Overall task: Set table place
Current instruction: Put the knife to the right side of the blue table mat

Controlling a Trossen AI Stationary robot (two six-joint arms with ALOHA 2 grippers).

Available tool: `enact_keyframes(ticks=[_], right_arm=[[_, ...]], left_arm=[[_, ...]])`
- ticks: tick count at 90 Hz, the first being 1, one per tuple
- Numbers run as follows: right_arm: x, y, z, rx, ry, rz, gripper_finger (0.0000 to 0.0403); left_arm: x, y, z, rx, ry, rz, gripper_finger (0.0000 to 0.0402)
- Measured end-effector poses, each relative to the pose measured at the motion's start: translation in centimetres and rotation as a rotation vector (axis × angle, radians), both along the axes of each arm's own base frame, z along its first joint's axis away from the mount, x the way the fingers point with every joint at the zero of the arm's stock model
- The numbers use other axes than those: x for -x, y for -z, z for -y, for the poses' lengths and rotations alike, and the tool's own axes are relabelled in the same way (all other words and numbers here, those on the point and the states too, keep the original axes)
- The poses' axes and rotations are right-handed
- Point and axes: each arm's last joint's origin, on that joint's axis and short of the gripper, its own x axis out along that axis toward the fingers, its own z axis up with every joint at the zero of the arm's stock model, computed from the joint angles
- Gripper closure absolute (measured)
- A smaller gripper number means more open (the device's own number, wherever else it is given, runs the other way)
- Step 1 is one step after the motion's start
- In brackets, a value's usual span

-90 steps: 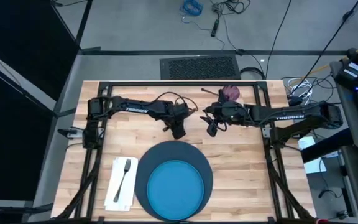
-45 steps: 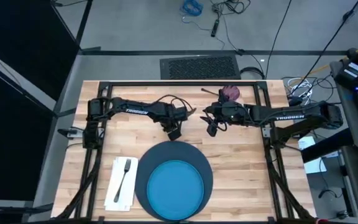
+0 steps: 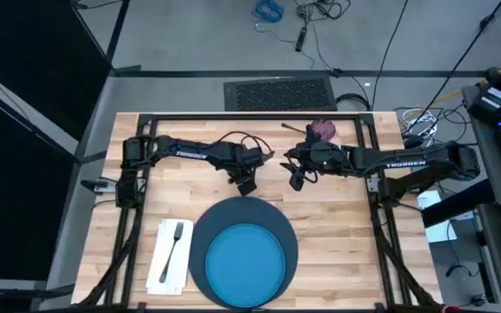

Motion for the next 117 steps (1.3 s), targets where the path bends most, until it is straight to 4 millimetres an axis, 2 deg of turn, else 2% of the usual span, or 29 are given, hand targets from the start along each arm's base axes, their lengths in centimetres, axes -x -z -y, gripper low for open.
enact_keyframes(ticks=[26,57,66,79,117], right_arm=[[0.0,0.0,0.0,0.000,0.000,0.000,0.0257],[0.0,0.0,0.0,0.000,0.000,0.000,0.0257],[0.0,0.0,0.0,0.000,0.000,0.001,0.0257],[0.0,0.0,0.0,0.000,0.000,0.000,0.0257],[0.0,0.0,0.0,0.000,0.000,0.000,0.0257]], left_arm=[[1.2,1.5,-1.0,0.010,-0.034,-0.037,0.0317],[1.1,1.5,-1.2,0.043,-0.006,-0.008,0.0319],[1.1,1.5,-1.2,0.044,0.019,-0.011,0.0337],[1.1,1.5,-1.2,0.047,0.023,-0.003,0.0392],[-0.1,0.9,-1.3,0.069,0.068,0.110,0.0401]])
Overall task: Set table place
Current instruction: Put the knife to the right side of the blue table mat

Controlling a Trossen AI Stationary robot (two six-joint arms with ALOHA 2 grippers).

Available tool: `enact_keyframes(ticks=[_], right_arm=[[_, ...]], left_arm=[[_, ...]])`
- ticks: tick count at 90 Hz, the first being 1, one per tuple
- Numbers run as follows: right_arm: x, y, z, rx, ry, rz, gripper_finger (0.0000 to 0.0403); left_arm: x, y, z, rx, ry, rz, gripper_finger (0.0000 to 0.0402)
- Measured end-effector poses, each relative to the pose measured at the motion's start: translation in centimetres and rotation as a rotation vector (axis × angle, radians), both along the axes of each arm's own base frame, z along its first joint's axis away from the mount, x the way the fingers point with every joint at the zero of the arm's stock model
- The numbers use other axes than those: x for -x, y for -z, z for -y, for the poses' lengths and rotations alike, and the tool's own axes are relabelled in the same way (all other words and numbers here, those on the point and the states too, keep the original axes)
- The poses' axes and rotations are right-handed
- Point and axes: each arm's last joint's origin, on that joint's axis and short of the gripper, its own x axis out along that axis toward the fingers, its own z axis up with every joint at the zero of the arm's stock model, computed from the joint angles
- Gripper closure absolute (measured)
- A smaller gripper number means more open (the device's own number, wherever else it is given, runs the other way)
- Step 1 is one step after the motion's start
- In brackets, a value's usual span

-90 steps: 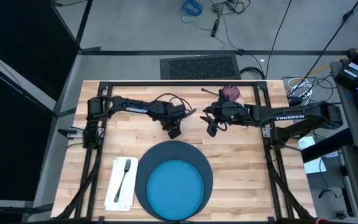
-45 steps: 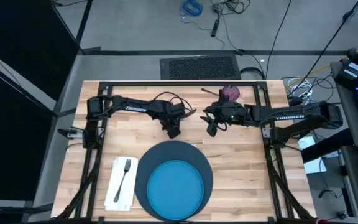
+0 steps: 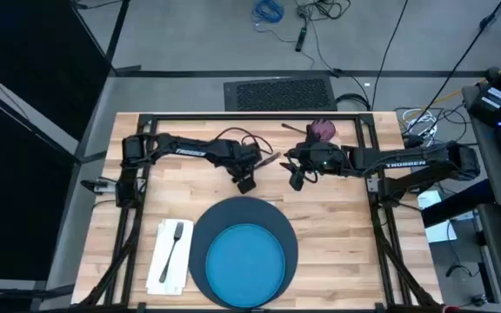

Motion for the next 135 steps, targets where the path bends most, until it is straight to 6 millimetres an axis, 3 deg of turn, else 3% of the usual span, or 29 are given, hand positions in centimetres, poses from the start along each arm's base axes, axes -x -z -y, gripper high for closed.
enact_keyframes(ticks=[50,63,74,86,108,119,128,135], right_arm=[[0.1,0.3,-0.3,-0.071,-0.059,-0.021,0.0257],[-0.2,0.8,-0.6,-0.153,-0.114,-0.030,0.0257],[-0.9,1.8,-1.4,-0.190,-0.135,-0.069,0.0257],[-1.7,3.1,-2.1,-0.203,-0.153,-0.110,0.0257],[-4.0,5.2,-1.7,-0.237,-0.131,-0.068,0.0261],[-5.5,6.8,-1.3,-0.262,-0.183,-0.042,0.0304],[-6.5,8.0,-0.6,-0.254,-0.176,-0.052,0.0377],[-7.7,8.5,0.0,-0.248,-0.162,-0.066,0.0393]], left_arm=[[-1.9,-0.4,2.8,0.092,0.092,0.155,0.0401],[-1.5,-0.9,3.0,-0.049,0.108,0.106,0.0401],[-0.9,-3.3,3.0,-0.164,0.119,0.127,0.0401],[0.9,-7.3,2.6,-0.257,0.107,0.157,0.0401],[6.5,-14.4,2.8,-0.393,0.029,0.236,0.0401],[9.4,-15.6,3.7,-0.394,0.008,0.308,0.0401],[11.7,-15.2,4.7,-0.371,-0.013,0.334,0.0401],[13.1,-14.2,5.4,-0.355,-0.022,0.369,0.0401]])
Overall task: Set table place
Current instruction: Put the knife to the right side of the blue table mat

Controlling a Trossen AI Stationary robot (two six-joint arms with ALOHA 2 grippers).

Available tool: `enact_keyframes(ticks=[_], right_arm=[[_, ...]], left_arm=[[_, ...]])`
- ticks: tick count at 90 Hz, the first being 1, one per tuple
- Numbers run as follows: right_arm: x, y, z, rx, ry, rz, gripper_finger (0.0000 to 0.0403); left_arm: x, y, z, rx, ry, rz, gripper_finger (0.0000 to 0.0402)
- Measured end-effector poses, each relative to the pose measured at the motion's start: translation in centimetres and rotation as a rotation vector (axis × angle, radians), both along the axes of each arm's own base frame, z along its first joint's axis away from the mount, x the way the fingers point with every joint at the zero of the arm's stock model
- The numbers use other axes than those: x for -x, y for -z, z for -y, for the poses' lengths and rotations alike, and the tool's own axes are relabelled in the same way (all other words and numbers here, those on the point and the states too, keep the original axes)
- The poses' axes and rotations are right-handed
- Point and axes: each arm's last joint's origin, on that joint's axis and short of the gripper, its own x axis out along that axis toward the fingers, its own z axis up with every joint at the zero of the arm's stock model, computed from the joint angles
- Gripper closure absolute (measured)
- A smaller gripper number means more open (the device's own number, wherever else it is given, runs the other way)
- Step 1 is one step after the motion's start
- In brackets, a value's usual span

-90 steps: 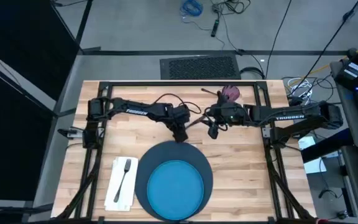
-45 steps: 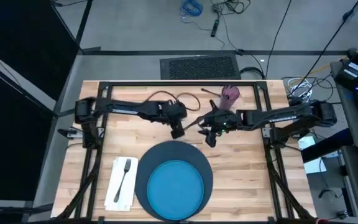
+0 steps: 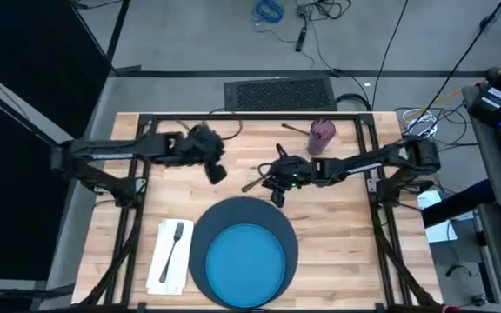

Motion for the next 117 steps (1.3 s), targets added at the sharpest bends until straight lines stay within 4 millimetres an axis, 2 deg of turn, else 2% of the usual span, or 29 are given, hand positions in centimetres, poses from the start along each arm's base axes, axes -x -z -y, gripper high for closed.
enact_keyframes(ticks=[12,20,43,53,78,104,117], right_arm=[[-2.8,0.0,1.2,0.014,0.016,0.012,0.0401],[-4.3,1.0,1.6,0.009,0.017,-0.078,0.0402],[-7.9,3.8,2.1,0.006,0.005,-0.270,0.0403],[-8.7,4.0,2.3,0.007,0.005,-0.289,0.0403],[-7.3,3.8,1.7,-0.020,0.004,-0.471,0.0403],[-4.7,2.6,-2.3,-0.064,-0.025,-0.692,0.0403],[-4.5,2.5,-3.4,0.033,0.024,-0.713,0.0403]], left_arm=[[1.5,1.6,0.7,0.016,0.005,0.088,0.0401],[2.0,2.5,0.9,0.035,-0.006,0.094,0.0401],[2.2,2.8,1.1,0.056,-0.003,0.096,0.0401],[2.2,2.8,1.1,0.048,0.007,0.095,0.0401],[2.2,2.8,1.5,0.056,0.041,0.089,0.0401],[2.2,2.9,2.1,0.056,0.068,0.084,0.0401],[2.1,2.9,2.4,0.051,0.084,0.081,0.0402]])
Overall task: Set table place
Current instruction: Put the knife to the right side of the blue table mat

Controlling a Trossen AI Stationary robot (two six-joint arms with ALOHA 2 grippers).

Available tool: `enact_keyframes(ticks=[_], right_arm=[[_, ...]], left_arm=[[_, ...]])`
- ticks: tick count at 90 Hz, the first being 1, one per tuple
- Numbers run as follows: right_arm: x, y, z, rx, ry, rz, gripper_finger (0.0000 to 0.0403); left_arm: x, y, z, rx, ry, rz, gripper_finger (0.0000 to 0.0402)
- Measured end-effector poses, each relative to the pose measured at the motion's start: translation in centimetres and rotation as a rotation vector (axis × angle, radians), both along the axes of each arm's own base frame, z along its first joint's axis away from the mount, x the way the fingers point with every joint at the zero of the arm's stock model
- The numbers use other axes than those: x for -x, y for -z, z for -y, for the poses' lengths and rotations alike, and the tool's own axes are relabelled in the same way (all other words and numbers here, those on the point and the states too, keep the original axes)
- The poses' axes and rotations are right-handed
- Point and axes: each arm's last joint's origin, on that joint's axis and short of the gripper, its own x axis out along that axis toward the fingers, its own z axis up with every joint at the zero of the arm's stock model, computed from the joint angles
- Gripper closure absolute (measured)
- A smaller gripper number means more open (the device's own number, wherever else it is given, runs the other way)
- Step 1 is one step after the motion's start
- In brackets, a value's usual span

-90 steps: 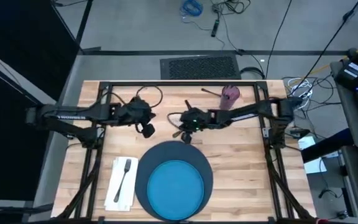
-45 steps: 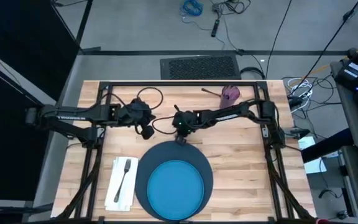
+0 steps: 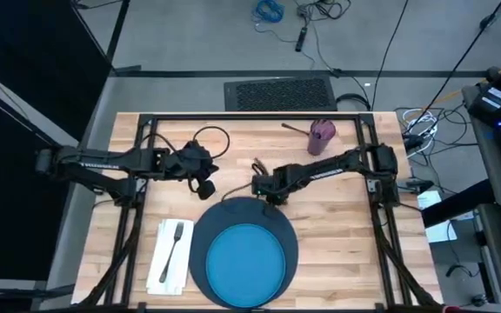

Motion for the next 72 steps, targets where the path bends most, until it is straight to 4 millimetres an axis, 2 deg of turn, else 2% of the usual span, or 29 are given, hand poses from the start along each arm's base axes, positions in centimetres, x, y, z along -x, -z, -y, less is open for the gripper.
enact_keyframes(ticks=[10,26,43,72], right_arm=[[-0.2,-0.3,1.2,0.065,0.043,0.030,0.0403],[0.0,-2.0,4.2,0.138,0.127,0.095,0.0403],[0.7,-2.3,5.8,-0.101,0.090,0.087,0.0397],[0.8,-2.1,6.3,-0.111,0.037,0.073,0.0300]], left_arm=[[0.0,0.0,0.0,0.000,-0.001,0.001,0.0402],[0.0,0.0,0.1,0.008,0.000,0.001,0.0402],[0.0,0.0,0.1,0.010,0.002,-0.002,0.0402],[0.0,0.0,0.1,0.010,0.001,-0.001,0.0402]])
